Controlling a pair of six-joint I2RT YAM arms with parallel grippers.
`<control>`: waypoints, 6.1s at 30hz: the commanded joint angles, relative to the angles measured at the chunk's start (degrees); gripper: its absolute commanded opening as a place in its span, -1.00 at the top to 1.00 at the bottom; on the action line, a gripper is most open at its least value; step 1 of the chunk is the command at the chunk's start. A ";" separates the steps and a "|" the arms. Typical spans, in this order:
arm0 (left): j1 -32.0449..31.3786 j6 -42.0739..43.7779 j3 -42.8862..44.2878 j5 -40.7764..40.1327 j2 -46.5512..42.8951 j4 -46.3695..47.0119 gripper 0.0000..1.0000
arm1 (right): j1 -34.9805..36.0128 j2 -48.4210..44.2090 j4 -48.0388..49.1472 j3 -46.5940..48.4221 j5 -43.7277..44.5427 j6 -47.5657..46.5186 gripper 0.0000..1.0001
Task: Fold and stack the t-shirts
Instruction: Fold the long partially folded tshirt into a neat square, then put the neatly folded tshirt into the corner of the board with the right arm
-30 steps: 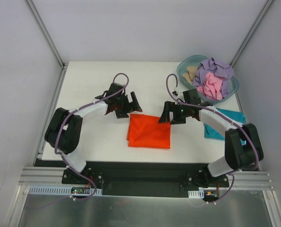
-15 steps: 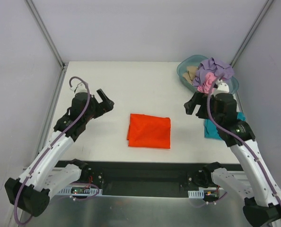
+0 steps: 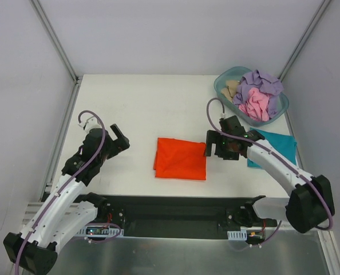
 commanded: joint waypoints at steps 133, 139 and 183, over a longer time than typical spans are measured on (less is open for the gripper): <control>2.36 2.83 12.22 -4.97 18.03 -0.42 -0.99 | -42.34 27.20 -15.96 30.56 32.67 -26.28 -0.85; 2.36 2.57 11.95 -4.00 16.54 -0.42 -0.98 | -41.99 18.42 -13.59 27.31 24.50 -25.66 -0.93; 2.36 1.16 8.79 2.57 8.71 -4.11 -0.99 | -20.37 -20.70 16.19 -1.86 -6.06 -22.41 -0.93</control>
